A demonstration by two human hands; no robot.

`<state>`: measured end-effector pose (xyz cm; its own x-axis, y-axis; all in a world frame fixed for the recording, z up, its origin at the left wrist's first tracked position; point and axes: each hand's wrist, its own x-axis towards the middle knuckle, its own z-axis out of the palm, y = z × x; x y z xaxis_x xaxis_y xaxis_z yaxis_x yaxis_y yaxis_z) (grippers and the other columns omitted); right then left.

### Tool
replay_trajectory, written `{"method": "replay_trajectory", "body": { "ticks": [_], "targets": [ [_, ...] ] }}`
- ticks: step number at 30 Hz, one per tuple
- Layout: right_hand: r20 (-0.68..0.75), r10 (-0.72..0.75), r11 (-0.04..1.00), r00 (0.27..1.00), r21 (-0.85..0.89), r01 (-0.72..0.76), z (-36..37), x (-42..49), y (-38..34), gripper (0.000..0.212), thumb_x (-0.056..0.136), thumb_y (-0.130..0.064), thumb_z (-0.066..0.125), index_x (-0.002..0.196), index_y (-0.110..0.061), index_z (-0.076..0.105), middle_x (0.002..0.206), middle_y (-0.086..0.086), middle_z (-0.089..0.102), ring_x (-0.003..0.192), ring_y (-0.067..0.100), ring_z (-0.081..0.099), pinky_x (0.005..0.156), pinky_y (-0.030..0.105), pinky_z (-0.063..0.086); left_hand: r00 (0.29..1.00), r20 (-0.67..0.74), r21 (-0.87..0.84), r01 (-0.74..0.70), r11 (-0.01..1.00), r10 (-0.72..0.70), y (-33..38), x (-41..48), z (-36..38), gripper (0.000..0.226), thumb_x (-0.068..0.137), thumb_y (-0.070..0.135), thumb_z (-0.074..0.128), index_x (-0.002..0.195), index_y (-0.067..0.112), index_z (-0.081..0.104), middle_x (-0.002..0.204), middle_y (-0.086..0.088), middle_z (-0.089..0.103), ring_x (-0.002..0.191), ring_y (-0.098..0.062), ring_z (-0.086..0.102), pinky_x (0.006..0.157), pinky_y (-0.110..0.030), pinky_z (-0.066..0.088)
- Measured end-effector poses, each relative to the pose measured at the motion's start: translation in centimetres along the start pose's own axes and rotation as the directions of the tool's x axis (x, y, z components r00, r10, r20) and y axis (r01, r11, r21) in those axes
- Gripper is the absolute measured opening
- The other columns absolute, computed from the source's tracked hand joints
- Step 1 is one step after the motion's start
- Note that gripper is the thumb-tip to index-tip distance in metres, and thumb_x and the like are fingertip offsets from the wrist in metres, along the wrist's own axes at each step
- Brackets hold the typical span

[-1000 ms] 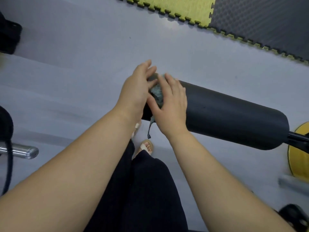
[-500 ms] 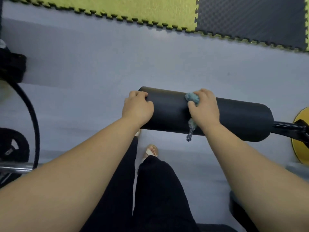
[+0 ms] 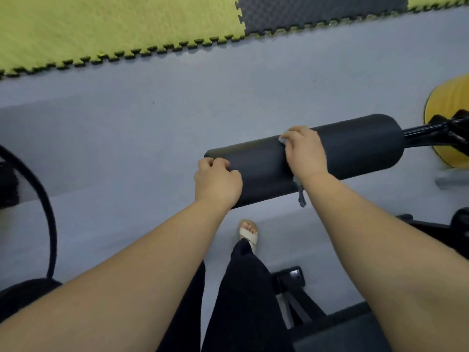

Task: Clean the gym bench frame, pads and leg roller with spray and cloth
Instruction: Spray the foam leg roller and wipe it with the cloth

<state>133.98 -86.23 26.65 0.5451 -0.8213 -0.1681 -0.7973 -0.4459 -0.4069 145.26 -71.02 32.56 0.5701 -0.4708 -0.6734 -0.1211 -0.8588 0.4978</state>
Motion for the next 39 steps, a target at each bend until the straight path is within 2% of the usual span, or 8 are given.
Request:
{"method": "replay_trajectory", "body": {
  "ticks": [3,10,17,20,25,31,34,39],
  "targets": [
    [-0.181,0.140,0.988,0.974,0.096,-0.124,0.9,-1.5,-1.0,0.024,0.096,-0.012,0.047,0.102,-0.004,0.068,0.117,0.009,0.058,0.112,0.023,0.046,0.102,0.039,0.038,0.979,0.063,0.238,-0.204,0.949,0.195,0.5,0.2,0.6,0.044,0.092,0.017,0.038,0.137,0.017,0.040,0.146,-0.001,0.026,0.133,-0.023,0.023,0.106,-0.031,0.030],
    [-0.259,-0.219,0.970,0.941,0.044,0.238,5.2,-6.8,-2.0,0.024,0.090,-0.016,0.050,0.100,-0.005,0.069,0.115,0.016,0.062,0.121,0.039,0.047,0.107,0.048,0.035,0.944,0.116,0.470,-0.325,0.821,0.308,0.0,0.9,1.0,0.043,0.090,0.021,0.042,0.133,0.019,0.042,0.142,-0.001,0.038,0.129,-0.023,0.031,0.099,-0.035,0.032],
    [-0.266,0.405,0.893,0.875,0.323,-0.315,2.3,-6.2,-1.9,0.026,0.094,-0.008,0.050,0.116,-0.009,0.064,0.137,0.008,0.046,0.132,0.025,0.036,0.108,0.028,0.032,0.916,0.196,0.498,-0.399,0.770,0.349,2.0,-0.1,2.6,0.041,0.094,0.027,0.039,0.134,0.020,0.042,0.142,-0.005,0.035,0.128,-0.026,0.030,0.101,-0.039,0.030],
    [-0.156,0.635,0.660,0.757,0.619,-0.426,-0.5,-8.1,-2.3,0.027,0.092,-0.011,0.053,0.117,-0.018,0.061,0.129,0.002,0.050,0.114,0.012,0.050,0.100,0.027,0.042,0.887,0.296,0.250,-0.431,0.867,0.355,4.0,-1.7,4.0,0.043,0.097,0.034,0.038,0.137,0.020,0.038,0.141,-0.004,0.037,0.121,-0.026,0.042,0.095,-0.035,0.039],
    [0.152,0.822,0.125,0.549,0.892,-0.434,-6.4,-15.0,-1.8,0.016,0.087,-0.029,0.065,0.092,-0.032,0.049,0.104,-0.004,0.058,0.078,0.004,0.061,0.056,0.017,0.049,0.816,0.573,-0.129,-0.009,0.992,0.082,8.4,-6.3,8.4,0.048,0.093,0.048,0.043,0.135,0.024,0.040,0.130,-0.002,0.051,0.105,-0.021,0.054,0.084,-0.041,0.053],
    [0.281,0.849,-0.145,0.447,0.938,-0.314,-10.8,-24.6,3.8,0.019,0.097,-0.020,0.047,0.099,-0.015,0.065,0.098,0.006,0.071,0.089,0.018,0.068,0.073,0.034,0.056,0.694,0.712,-0.094,-0.061,0.994,0.110,9.4,-14.8,16.8,0.046,0.085,0.039,0.064,0.119,0.015,0.045,0.104,-0.008,0.061,0.088,-0.024,0.063,0.071,-0.038,0.057],
    [0.291,0.884,-0.247,0.366,0.955,-0.164,-11.8,-31.3,9.1,0.022,0.097,-0.015,0.043,0.103,-0.019,0.064,0.103,0.002,0.070,0.092,0.012,0.067,0.073,0.027,0.054,0.688,0.714,-0.061,-0.123,0.991,0.129,8.8,-19.2,22.6,0.029,0.087,0.025,0.063,0.111,0.016,0.049,0.109,-0.013,0.062,0.096,-0.031,0.063,0.081,-0.046,0.055],
    [0.302,0.953,-0.297,0.027,0.948,-0.119,-11.1,-42.7,18.7,0.030,0.092,-0.023,0.059,0.121,-0.020,0.049,0.122,0.004,0.056,0.098,0.012,0.059,0.093,0.032,0.049,0.638,0.758,0.032,-0.240,0.970,0.133,6.9,-26.2,32.4,0.037,0.088,0.025,0.060,0.123,0.017,0.049,0.111,-0.007,0.062,0.100,-0.027,0.062,0.089,-0.047,0.052]
  ]
}}
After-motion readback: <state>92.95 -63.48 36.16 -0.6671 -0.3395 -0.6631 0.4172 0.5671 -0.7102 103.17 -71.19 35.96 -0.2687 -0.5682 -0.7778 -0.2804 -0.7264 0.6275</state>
